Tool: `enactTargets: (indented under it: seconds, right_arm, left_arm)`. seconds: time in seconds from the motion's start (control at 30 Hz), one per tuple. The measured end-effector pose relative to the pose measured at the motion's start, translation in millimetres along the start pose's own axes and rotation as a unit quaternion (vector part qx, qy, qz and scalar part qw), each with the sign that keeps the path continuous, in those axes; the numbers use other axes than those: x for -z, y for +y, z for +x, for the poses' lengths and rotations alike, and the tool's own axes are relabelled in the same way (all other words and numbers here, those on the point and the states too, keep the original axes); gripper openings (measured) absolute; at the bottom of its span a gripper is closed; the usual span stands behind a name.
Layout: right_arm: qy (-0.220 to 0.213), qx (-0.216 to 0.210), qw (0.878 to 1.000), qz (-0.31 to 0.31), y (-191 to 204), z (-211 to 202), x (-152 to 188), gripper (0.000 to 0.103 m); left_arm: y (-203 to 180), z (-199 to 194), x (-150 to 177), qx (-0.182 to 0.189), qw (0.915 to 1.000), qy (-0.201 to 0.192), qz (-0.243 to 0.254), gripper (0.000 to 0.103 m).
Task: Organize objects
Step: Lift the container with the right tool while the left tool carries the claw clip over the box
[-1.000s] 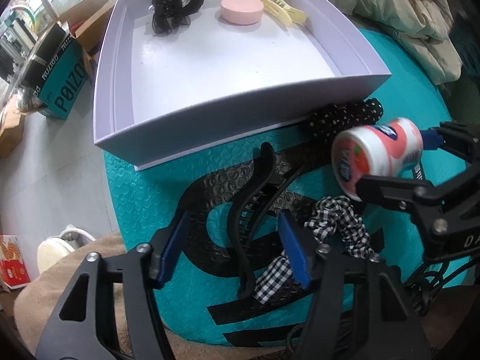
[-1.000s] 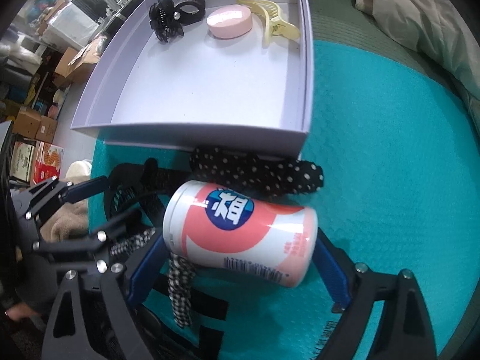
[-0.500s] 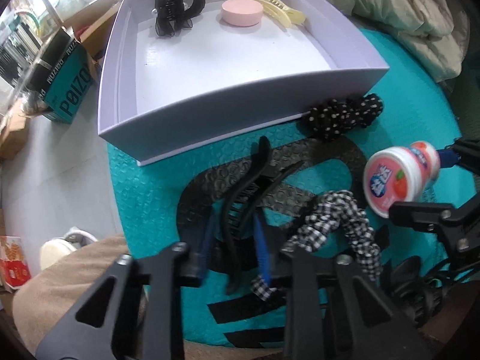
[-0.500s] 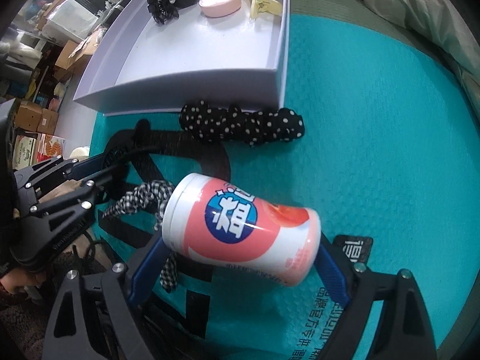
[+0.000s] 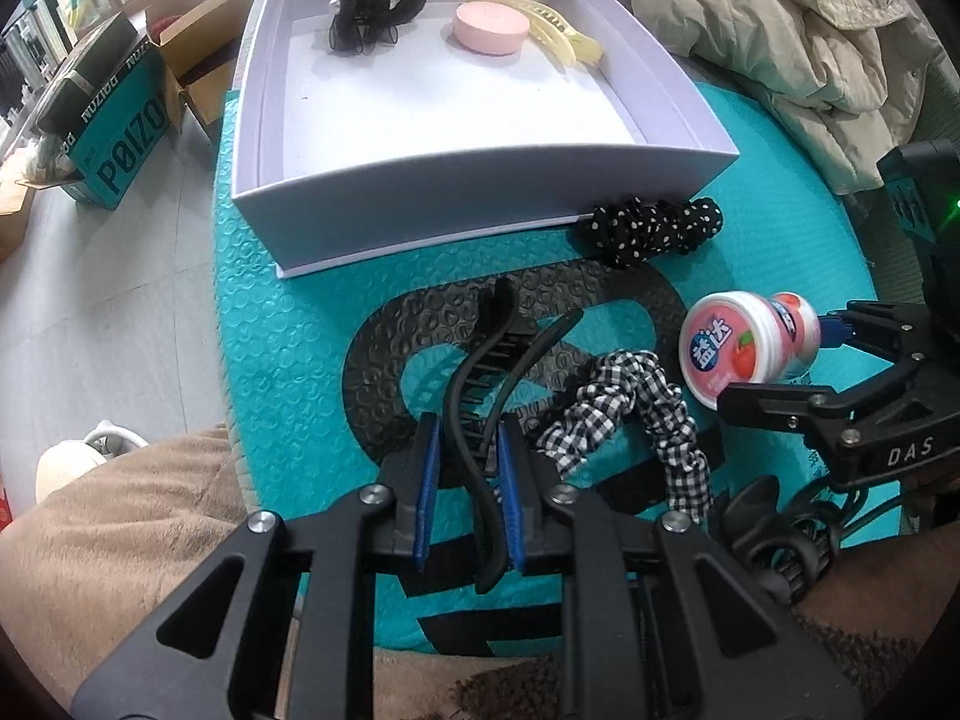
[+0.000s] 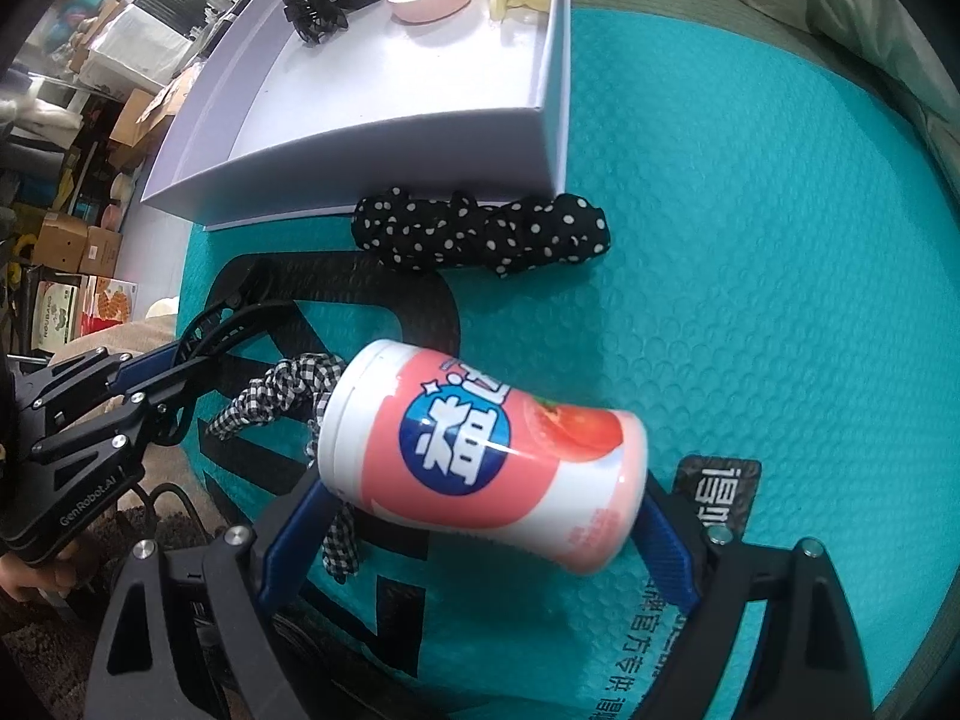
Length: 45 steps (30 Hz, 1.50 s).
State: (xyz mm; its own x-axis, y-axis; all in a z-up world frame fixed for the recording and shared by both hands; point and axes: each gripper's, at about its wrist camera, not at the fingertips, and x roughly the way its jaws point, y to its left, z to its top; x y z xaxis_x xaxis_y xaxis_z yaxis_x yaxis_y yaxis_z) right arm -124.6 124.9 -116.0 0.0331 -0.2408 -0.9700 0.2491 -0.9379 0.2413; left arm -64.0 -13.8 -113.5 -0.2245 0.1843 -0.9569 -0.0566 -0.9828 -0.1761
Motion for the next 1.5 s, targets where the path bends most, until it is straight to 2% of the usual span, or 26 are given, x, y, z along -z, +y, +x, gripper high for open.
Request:
enactTargets:
  seconds: [0.33,0.57,1.03,1.13,1.5]
  right_arm:
    - [-0.007,0.013,1.0,-0.016,5.2,-14.4,1.4,0.089]
    - [-0.024,0.01,0.999,-0.025,9.1,-32.9,6.8,0.086]
    - [-0.067,-0.015,0.997,-0.03,18.6,-56.0,-4.7,0.086]
    - [-0.065,-0.025,0.997,-0.026,17.2,-59.6,-6.5,0.086]
    - [-0.077,-0.036,0.995,-0.048,27.5,-76.5,-21.1,0.086]
  left_arm:
    - [-8.2,-12.5,2.2,-0.02,0.9993,-0.011,0.028,0.017]
    - [-10.5,-19.8,1.4,-0.019,0.9991,-0.013,0.034,0.017]
    - [1.5,-39.5,1.1,-0.044,0.9989,-0.014,0.012,0.017]
    - [3.0,-43.4,-0.3,-0.049,0.9986,-0.013,0.011,0.017]
    - [-1.9,-57.5,-17.1,-0.036,0.999,-0.02,0.019,0.017]
